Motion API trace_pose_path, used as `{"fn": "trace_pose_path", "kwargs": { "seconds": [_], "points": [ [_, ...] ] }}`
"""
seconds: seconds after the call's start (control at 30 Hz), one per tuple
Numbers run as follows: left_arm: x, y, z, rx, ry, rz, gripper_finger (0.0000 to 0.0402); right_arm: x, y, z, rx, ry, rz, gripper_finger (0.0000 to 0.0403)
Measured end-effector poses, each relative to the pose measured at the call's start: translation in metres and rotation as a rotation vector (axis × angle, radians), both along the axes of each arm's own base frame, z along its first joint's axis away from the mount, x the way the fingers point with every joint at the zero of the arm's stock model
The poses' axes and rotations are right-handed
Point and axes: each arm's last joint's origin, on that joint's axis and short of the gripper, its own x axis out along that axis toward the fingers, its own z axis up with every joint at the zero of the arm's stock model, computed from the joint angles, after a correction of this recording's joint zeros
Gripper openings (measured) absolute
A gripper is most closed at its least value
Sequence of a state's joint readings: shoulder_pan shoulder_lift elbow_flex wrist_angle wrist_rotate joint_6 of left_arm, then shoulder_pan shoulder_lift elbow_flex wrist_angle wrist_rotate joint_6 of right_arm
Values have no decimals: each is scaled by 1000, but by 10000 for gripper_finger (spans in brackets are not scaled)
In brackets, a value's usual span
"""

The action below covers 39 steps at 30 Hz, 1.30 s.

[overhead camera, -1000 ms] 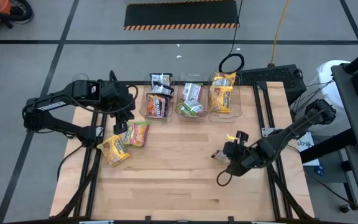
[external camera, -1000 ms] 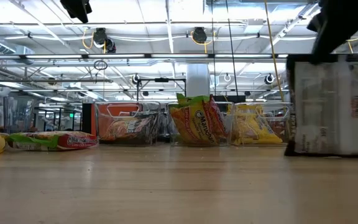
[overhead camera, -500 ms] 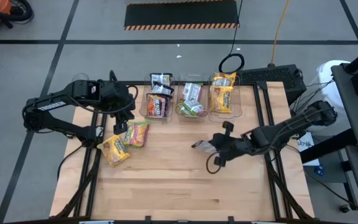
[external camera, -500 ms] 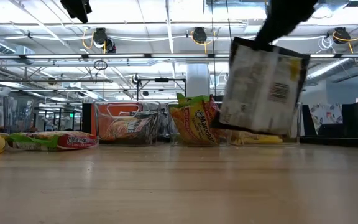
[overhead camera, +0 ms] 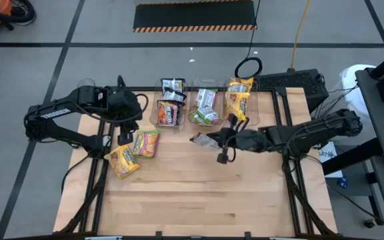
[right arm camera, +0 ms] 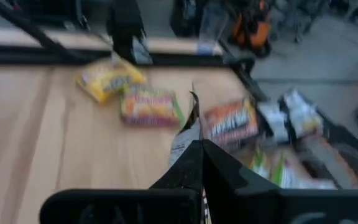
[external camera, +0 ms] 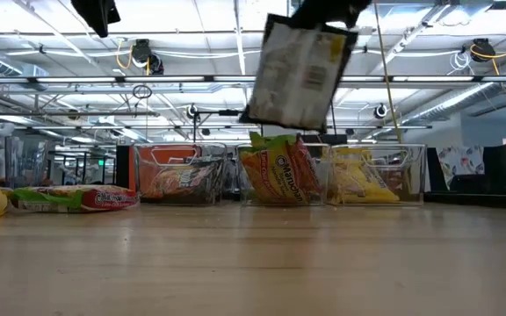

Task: Sort Maruchan noodles
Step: Put the black noodle pack into the left transparent bin

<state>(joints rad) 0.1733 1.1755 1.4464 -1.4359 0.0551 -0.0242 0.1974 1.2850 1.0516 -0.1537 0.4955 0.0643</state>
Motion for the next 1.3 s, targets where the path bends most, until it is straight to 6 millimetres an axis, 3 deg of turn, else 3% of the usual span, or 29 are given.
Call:
{"fn": "trace_pose_path", "kwargs": {
  "seconds": [0.23,0.63,1.07,1.3],
  "points": [
    [-2,0,-1,-4,25,0,37,21,-22,19,-42,-50,44,0],
    [-15,-3,0,-17,71,11,37,90,-60,41,-101,-43,160,0],
    [-78,-15,21,-39,-98,94,37,138,-111,39,-73,-61,201,0],
    [-113,-21,28,-60,-216,156,37,149,-139,33,-53,-74,192,0]
  ]
}}
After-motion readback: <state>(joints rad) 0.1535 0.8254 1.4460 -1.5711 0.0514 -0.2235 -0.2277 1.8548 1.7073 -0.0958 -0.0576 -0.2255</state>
